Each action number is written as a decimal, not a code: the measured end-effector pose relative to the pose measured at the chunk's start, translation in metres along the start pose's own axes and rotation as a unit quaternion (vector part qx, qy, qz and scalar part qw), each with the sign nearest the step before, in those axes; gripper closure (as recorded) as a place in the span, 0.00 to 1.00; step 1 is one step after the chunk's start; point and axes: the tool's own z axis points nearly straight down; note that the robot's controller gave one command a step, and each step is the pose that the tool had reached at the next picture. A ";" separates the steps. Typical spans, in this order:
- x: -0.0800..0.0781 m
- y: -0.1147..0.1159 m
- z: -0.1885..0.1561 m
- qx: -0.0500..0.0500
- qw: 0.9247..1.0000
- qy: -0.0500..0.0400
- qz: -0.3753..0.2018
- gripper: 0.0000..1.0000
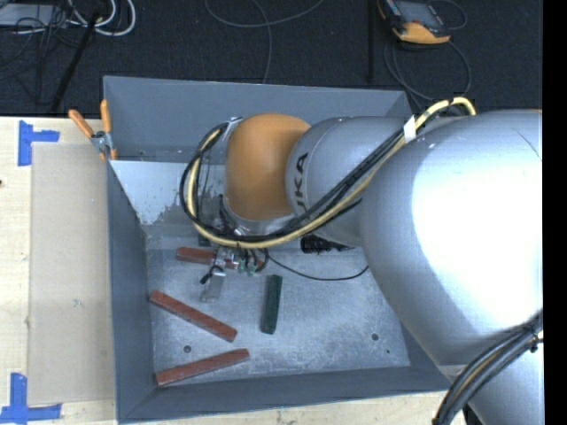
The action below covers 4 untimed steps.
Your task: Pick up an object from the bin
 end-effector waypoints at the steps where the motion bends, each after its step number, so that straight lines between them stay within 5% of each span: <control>1: -0.002 -0.002 -0.002 0.000 1.000 -0.002 0.001 1.00; 2: 0.007 0.007 -0.066 0.000 1.000 -0.002 -0.014 1.00; 3: 0.006 0.009 -0.063 0.002 0.999 0.000 -0.042 1.00; 4: 0.006 0.009 -0.063 0.002 0.999 0.000 -0.042 0.00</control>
Offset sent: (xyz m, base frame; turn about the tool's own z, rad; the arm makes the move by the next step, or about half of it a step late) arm 0.0000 0.0000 0.0000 0.0000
